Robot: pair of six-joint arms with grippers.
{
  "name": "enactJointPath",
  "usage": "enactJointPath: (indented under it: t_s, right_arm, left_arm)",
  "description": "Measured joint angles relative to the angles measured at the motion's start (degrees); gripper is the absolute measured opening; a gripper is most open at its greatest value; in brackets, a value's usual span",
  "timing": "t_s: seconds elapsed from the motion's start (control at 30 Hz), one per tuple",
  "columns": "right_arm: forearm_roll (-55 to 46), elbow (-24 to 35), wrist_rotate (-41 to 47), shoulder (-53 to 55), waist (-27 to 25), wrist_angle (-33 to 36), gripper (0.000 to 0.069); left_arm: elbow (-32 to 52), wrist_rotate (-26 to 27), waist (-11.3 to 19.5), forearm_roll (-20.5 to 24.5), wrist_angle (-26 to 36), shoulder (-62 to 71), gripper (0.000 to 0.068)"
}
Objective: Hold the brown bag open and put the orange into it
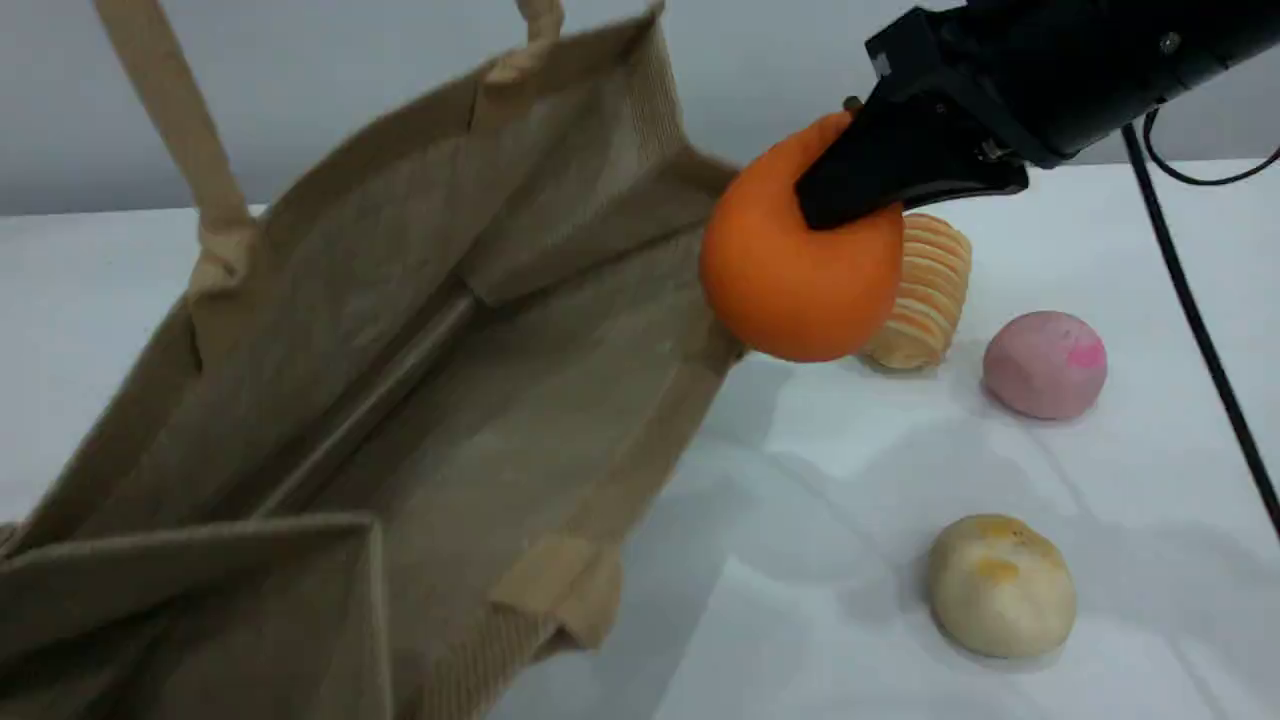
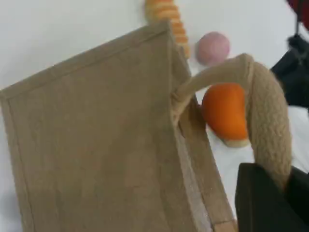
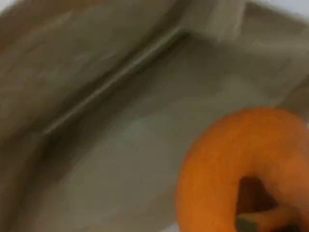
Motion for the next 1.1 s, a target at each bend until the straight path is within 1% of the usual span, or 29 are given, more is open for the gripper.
enactJointPath:
  t_s: [0.1,0.23,0.33,0.53,0.63,0.8,0.93,1.1]
  right_arm:
    - [1.0,0.0,0.9,0.0,0.1,1.3,0.0029]
    - [1.6,0.0,1.4,0.0,2.5,1.7,0.0029]
    - [3.9,0.0,1.2,0.0,5.9,0.1,0.0029]
    - [8.8,0.0,-1.6,0.1,15.0,-7.5,0.0029]
    - [10.7,-0.1,-2.6,0.4,18.0,-10.0,0.0029]
    - [14.9,-0.1,-4.6,0.4,18.5,-13.8,0.0029]
    - [18.4,-0.1,-6.8,0.7,19.0,-13.4,0.0029]
    - [23.1,-0.9,-11.1,4.1,21.0,-14.1,0.0029]
  left_arm:
    - [0.0,0.0,-0.4,0.0,0.0,-0.1,0.009]
    - [0.0,-0.1,-2.4,0.3,0.1,-0.1,0.009]
    - [0.0,-0.4,-3.9,1.6,0.2,-0.1,0.009]
    - [0.0,-1.9,-4.0,1.6,1.1,-0.2,0.009]
    - [0.0,-1.9,-4.0,1.6,1.6,-0.2,0.009]
    - [0.0,-2.0,-4.0,1.6,1.6,-0.3,0.009]
    - [0.0,-2.0,-4.0,1.6,1.5,-0.3,0.009]
    - [0.0,-2.0,-4.0,1.5,1.2,-0.3,0.009]
